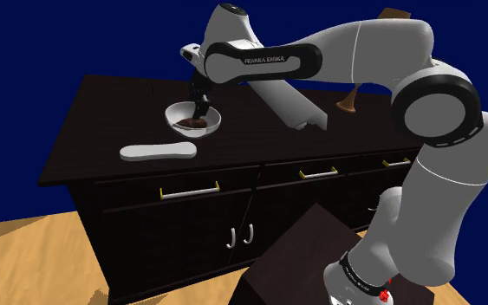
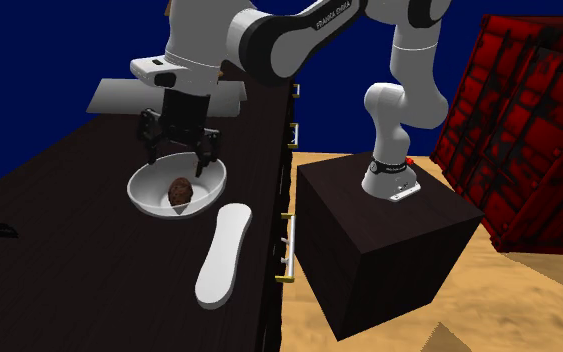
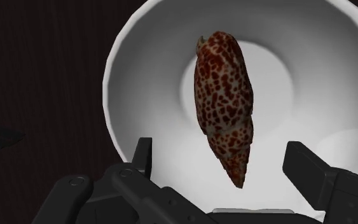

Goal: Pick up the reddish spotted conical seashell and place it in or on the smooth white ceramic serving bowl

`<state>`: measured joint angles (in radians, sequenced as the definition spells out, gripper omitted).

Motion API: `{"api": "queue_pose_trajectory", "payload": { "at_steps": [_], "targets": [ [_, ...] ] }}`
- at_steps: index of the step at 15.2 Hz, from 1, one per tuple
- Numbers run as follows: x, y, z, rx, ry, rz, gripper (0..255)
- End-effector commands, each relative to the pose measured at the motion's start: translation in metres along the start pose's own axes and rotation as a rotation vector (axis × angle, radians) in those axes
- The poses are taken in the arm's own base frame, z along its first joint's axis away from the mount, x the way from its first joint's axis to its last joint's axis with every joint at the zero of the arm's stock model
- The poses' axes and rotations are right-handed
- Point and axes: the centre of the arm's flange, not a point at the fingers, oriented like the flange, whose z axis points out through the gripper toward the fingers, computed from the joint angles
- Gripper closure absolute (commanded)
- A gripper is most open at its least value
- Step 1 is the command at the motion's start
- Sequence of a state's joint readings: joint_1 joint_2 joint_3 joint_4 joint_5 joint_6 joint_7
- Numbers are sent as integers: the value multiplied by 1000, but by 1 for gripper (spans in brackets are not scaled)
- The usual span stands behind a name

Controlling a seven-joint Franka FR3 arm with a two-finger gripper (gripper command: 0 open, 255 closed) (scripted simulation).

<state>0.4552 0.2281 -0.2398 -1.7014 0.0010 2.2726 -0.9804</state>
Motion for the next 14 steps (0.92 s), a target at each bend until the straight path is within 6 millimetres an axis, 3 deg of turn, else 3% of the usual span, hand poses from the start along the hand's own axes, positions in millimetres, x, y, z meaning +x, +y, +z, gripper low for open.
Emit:
{"api": "queue_pose_trajectory", "payload": {
  "at_steps": [1,2,6,14],
  "targets": [
    [0,0,0,0,0,0,0],
    [0,0,0,0,0,0,0],
    [0,0,-50,0,0,0,0],
    [0,0,-50,0,0,0,0]
  ]
}}
